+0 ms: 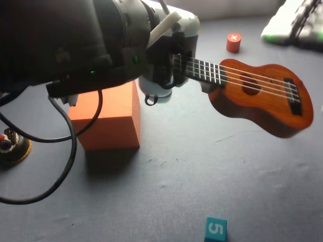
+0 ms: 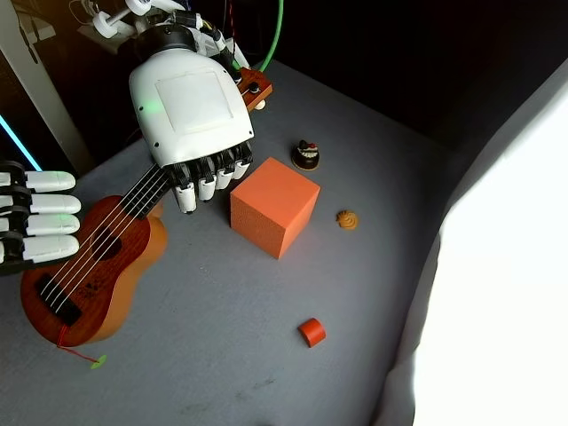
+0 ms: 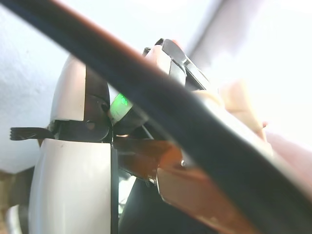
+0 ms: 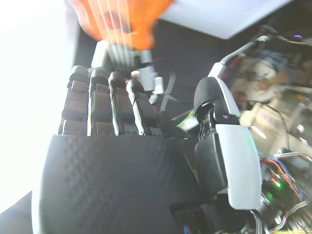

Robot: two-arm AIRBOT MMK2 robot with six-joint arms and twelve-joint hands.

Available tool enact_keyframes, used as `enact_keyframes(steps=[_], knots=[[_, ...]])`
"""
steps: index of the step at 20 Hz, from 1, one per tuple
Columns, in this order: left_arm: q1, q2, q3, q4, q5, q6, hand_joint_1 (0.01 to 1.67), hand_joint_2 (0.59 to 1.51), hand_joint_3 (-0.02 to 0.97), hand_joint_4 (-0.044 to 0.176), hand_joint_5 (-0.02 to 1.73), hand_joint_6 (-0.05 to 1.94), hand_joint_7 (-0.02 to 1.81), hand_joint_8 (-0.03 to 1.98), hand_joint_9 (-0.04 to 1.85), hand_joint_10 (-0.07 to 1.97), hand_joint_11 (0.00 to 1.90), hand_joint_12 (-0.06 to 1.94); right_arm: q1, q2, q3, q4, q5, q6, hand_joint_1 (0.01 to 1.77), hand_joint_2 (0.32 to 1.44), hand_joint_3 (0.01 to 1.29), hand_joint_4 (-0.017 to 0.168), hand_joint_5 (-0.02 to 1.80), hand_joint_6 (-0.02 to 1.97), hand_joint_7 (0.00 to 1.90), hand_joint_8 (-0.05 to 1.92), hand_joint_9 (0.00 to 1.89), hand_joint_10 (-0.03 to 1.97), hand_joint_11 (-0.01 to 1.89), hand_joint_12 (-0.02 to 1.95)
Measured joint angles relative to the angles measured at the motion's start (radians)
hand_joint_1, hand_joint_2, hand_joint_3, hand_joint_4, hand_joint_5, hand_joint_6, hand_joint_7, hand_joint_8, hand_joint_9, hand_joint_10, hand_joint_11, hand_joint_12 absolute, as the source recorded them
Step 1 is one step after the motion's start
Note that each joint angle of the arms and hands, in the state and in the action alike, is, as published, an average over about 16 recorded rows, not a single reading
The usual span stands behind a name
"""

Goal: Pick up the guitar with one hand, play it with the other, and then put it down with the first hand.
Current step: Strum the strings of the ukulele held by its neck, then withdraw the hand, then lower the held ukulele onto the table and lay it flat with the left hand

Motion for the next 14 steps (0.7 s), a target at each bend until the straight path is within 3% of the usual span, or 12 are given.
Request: enact_keyframes(steps=[8,14], knots=[[0.094,0.002,-0.039,0.165,0.042,-0.229,1.44,1.099,-0.015,-0.001,1.12,1.87,1.25,1.96,1.36,1.92,1.43,1.92,0.023,-0.002,0.057,0.172,-0.027,-0.130,0.39,1.28,0.02,0.004,0.02,0.00,0.02,0.02,0.02,0.00,0.02,0.01],[0.193,-0.007,-0.068,0.304,0.075,-0.410,1.43,1.099,-0.014,-0.001,1.12,1.87,1.25,1.97,1.36,1.92,1.42,1.92,0.034,-0.003,0.062,0.226,-0.046,-0.173,0.39,1.28,0.02,0.004,0.02,0.00,0.02,0.02,0.02,0.00,0.02,0.01]])
